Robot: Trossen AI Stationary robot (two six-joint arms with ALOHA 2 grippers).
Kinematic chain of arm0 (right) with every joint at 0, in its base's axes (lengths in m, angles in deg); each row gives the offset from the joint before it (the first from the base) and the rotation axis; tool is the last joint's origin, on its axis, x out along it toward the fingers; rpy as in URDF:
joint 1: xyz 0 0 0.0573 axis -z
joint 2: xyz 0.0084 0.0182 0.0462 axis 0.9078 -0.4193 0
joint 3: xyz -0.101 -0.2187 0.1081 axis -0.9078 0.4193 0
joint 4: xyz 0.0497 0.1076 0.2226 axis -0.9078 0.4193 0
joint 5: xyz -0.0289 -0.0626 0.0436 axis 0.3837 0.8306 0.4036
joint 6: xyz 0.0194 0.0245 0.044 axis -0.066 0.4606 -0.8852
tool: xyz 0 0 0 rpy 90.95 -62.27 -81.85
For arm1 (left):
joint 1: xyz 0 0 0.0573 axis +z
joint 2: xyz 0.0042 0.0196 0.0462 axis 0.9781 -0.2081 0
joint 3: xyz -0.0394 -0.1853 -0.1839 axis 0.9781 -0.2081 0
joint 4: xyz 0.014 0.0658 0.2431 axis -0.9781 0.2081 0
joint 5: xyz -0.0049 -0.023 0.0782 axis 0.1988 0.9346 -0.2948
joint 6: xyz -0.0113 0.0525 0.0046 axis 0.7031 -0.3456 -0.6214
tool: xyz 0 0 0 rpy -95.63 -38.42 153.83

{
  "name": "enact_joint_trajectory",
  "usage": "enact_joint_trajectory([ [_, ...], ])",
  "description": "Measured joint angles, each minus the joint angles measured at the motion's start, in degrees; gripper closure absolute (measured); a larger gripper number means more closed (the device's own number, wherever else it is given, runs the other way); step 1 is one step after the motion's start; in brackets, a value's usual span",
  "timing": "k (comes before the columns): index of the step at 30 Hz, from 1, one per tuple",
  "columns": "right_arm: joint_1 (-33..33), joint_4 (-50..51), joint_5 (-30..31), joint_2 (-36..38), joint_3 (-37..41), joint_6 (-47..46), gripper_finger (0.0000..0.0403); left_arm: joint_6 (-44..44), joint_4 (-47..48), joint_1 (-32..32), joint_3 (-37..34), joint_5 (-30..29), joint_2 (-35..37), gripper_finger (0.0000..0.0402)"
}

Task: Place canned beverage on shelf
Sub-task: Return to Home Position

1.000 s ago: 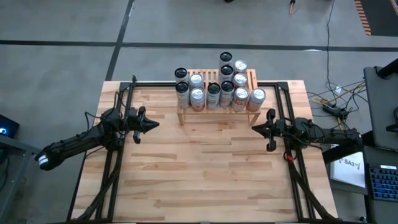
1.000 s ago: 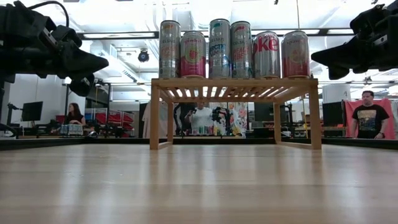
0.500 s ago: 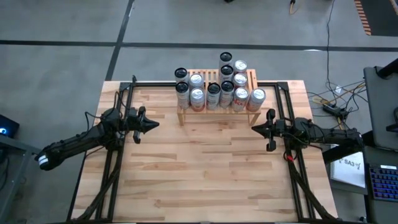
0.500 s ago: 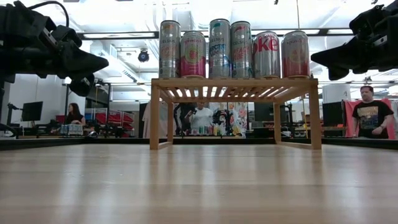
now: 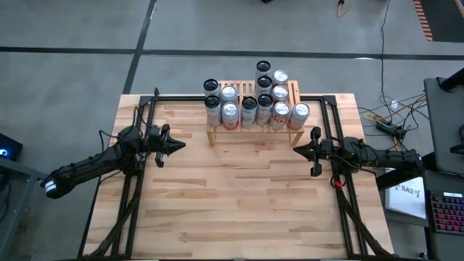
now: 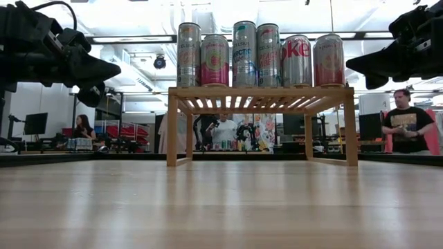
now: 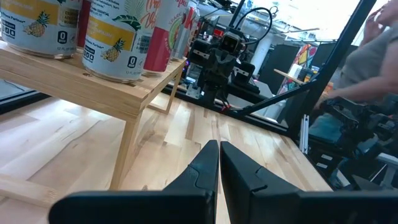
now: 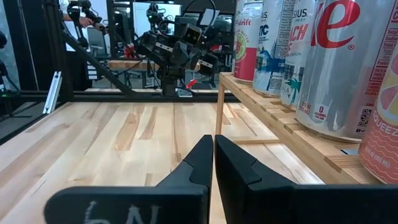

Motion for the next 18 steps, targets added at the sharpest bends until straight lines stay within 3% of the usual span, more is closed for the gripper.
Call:
enact_joint_trajectory([
  [8, -0.9, -0.1, 0.5, 0.0, 0.0, 0.0, 0.0394, 0.0, 0.0, 0.0, 0.0, 0.0, 0.0, 0.0402],
  [13, -11.4, -0.3, 1.7, 0.0, 0.0, 0.0, 0.0394, 0.0, 0.0, 0.0, 0.0, 0.0, 0.0, 0.0402],
  [18, -16.6, -0.3, 1.4, 0.0, 0.0, 0.0, 0.0394, 0.0, 0.0, 0.0, 0.0, 0.0, -0.1, 0.0402],
])
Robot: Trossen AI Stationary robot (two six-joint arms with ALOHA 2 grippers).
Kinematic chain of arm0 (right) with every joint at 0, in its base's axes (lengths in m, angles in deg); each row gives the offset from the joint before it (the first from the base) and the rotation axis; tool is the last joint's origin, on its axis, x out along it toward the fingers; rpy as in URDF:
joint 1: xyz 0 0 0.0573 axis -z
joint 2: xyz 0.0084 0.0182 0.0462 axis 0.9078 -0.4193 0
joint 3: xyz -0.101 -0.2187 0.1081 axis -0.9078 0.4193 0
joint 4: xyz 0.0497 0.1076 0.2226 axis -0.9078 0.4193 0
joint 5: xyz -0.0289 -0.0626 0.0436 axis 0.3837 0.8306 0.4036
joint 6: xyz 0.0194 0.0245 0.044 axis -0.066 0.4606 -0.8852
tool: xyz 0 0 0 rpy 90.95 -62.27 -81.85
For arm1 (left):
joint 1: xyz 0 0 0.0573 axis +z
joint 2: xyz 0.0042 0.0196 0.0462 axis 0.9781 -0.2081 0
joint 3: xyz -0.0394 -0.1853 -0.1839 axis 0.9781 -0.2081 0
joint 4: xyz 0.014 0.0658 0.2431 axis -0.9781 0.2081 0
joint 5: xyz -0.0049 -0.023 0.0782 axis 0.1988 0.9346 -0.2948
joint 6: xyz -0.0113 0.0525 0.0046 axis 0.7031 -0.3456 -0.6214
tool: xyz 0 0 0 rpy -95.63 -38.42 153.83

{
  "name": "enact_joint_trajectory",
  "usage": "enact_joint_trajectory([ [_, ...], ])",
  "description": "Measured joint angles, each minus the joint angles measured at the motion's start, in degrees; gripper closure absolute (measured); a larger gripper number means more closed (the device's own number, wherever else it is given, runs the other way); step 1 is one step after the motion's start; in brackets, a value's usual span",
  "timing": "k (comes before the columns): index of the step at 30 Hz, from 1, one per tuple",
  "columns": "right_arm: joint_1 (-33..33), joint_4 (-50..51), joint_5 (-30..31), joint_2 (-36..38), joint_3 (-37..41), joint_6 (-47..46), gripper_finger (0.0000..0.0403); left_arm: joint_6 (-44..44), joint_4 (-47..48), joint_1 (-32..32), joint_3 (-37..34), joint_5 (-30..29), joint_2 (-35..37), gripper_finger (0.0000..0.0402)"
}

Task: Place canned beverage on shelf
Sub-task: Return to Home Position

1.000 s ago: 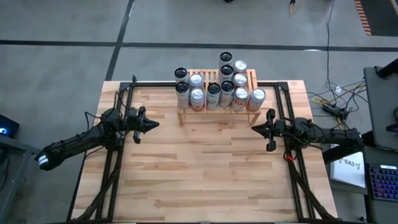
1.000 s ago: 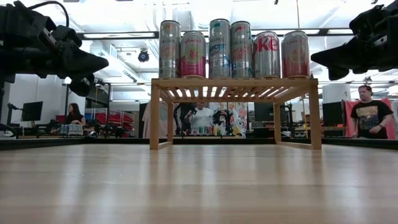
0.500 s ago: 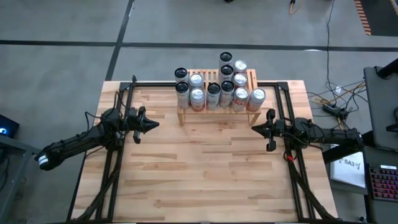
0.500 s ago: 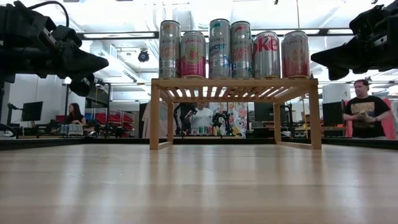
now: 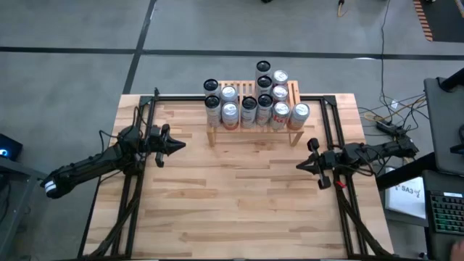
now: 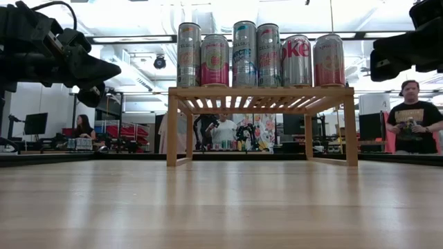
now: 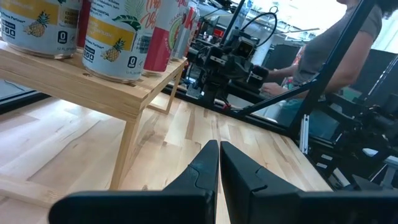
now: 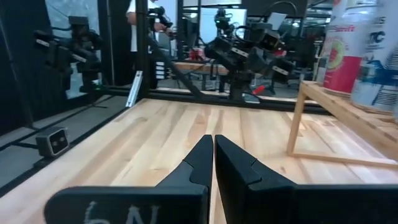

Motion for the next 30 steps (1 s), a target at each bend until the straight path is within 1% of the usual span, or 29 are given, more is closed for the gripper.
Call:
enact_joint_trajectory([
  [3, -0.6, 0.0, 0.0, 0.0, 0.0, 0.0, 0.0394, 0.0, 0.0, 0.0, 0.0, 0.0, 0.0, 0.0402],
  [7, 0.4, 0.0, 0.1, 0.0, 0.0, 0.0, 0.0394, 0.0, 0.0, 0.0, 0.0, 0.0, 0.0, 0.0402],
  [30, 0.4, 0.0, 0.1, 0.0, 0.0, 0.0, 0.0394, 0.0, 0.0, 0.0, 0.0, 0.0, 0.0, 0.0402],
])
